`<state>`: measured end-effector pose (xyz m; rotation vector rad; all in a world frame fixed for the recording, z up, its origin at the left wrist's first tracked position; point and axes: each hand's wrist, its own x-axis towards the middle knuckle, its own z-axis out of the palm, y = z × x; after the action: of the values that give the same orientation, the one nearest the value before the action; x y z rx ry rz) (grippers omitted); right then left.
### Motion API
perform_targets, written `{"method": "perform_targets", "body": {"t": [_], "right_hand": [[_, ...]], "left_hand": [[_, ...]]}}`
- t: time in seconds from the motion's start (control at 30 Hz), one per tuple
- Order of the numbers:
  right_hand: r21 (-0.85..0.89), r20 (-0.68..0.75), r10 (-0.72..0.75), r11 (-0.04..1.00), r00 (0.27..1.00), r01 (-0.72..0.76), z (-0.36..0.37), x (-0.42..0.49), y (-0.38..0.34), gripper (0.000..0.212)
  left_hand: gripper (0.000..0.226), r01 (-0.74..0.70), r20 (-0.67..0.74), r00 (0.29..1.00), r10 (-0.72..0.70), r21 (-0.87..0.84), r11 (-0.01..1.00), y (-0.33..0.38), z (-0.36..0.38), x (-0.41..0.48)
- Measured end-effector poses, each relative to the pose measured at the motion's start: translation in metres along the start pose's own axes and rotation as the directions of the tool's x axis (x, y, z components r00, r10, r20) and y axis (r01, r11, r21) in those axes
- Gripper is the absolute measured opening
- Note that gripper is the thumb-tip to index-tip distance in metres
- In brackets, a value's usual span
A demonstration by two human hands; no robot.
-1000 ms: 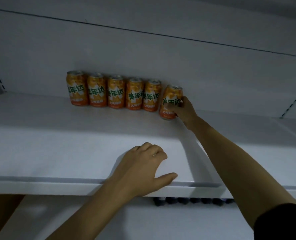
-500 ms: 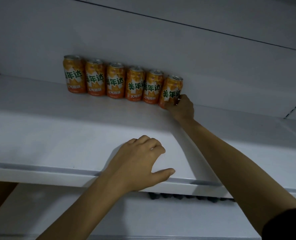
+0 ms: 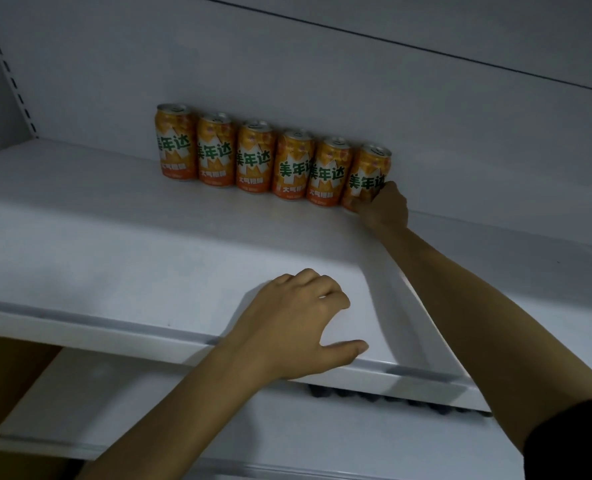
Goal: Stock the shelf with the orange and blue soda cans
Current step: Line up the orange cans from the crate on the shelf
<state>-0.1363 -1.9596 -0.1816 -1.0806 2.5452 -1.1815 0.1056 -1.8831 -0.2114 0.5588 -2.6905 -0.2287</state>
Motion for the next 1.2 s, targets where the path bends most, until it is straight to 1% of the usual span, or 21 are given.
{"method": "perform_targets", "body": {"t": [0.07, 0.13, 0.2, 0.27, 0.33, 0.4, 0.5, 0.53, 0.6, 0.67, 0.7, 0.8, 0.9, 1.0, 1.13, 1.2], "right_hand": [[0.034, -0.017, 0.001, 0.999, 1.000, 0.000, -0.008, -0.010, -0.002, 0.076], [-0.025, -0.019, -0.066, 0.998, 0.998, 0.065, -0.018, -0.029, -0.003, 0.075], [-0.165, 0.070, -0.192, 0.966, 0.979, 0.201, -0.029, -0.055, -0.003, 0.073], [-0.238, 0.189, -0.290, 0.914, 0.938, 0.330, -0.040, -0.086, -0.002, 0.075], [-0.258, 0.245, -0.399, 0.852, 0.883, 0.456, -0.051, -0.121, -0.002, 0.072], [-0.259, 0.293, -0.500, 0.779, 0.815, 0.571, -0.064, -0.158, -0.001, 0.071], [-0.206, 0.361, -0.636, 0.659, 0.682, 0.724, -0.078, -0.208, 0.008, 0.067], [-0.174, 0.381, -0.676, 0.617, 0.630, 0.767, -0.080, -0.229, 0.013, 0.066], [-0.110, 0.440, -0.726, 0.540, 0.528, 0.834, -0.076, -0.270, 0.023, 0.065], [-0.056, 0.519, -0.736, 0.479, 0.435, 0.876, -0.063, -0.312, 0.034, 0.067], [-0.039, 0.560, -0.724, 0.464, 0.404, 0.885, -0.056, -0.332, 0.041, 0.068], [-0.007, 0.688, -0.638, 0.470, 0.346, 0.882, -0.030, -0.389, 0.066, 0.073], [0.035, 0.814, -0.517, 0.498, 0.264, 0.866, -0.002, -0.446, 0.089, 0.078], [0.075, 0.900, -0.406, 0.502, 0.159, 0.861, 0.022, -0.501, 0.105, 0.079], [0.127, 0.954, -0.297, 0.502, 0.033, 0.855, 0.046, -0.559, 0.121, 0.074], [0.139, 0.966, -0.259, 0.500, -0.005, 0.855, 0.056, -0.580, 0.124, 0.068]], "left_hand": [[0.065, 0.007, 0.019, 1.000, -0.007, 0.004, 1.000, 0.001, -0.001, 0.001], [0.063, 0.006, 0.021, 1.000, -0.006, 0.000, 1.000, 0.002, -0.003, 0.001], [0.063, 0.010, 0.028, 1.000, -0.010, 0.003, 1.000, 0.002, -0.004, 0.001], [0.064, 0.018, 0.036, 0.999, -0.020, 0.044, 0.999, 0.004, -0.003, 0.000], [0.061, 0.058, 0.011, 0.998, -0.060, 0.120, 0.991, 0.008, -0.003, -0.003], [0.058, 0.156, -0.075, 0.987, -0.144, 0.174, 0.972, 0.019, -0.002, -0.015], [0.061, 0.285, -0.213, 0.943, -0.255, 0.126, 0.950, 0.046, 0.008, -0.062], [0.063, 0.332, -0.228, 0.926, -0.300, 0.121, 0.935, 0.060, 0.012, -0.088], [0.065, 0.450, -0.180, 0.888, -0.424, 0.142, 0.882, 0.082, 0.022, -0.143], [0.064, 0.567, -0.111, 0.824, -0.556, 0.159, 0.809, 0.098, 0.031, -0.202], [0.065, 0.614, -0.089, 0.789, -0.608, 0.162, 0.772, 0.105, 0.036, -0.229], [0.062, 0.716, -0.085, 0.696, -0.713, 0.167, 0.678, 0.124, 0.050, -0.301], [0.063, 0.826, 0.031, 0.537, -0.843, 0.182, 0.533, 0.147, 0.066, -0.361], [0.066, 0.906, 0.068, 0.392, -0.917, 0.143, 0.398, 0.167, 0.079, -0.419], [0.061, 0.975, 0.159, 0.171, -0.972, 0.115, 0.190, 0.188, 0.092, -0.497], [0.060, 0.990, 0.208, 0.094, -0.974, 0.080, 0.112, 0.195, 0.098, -0.531]]}}
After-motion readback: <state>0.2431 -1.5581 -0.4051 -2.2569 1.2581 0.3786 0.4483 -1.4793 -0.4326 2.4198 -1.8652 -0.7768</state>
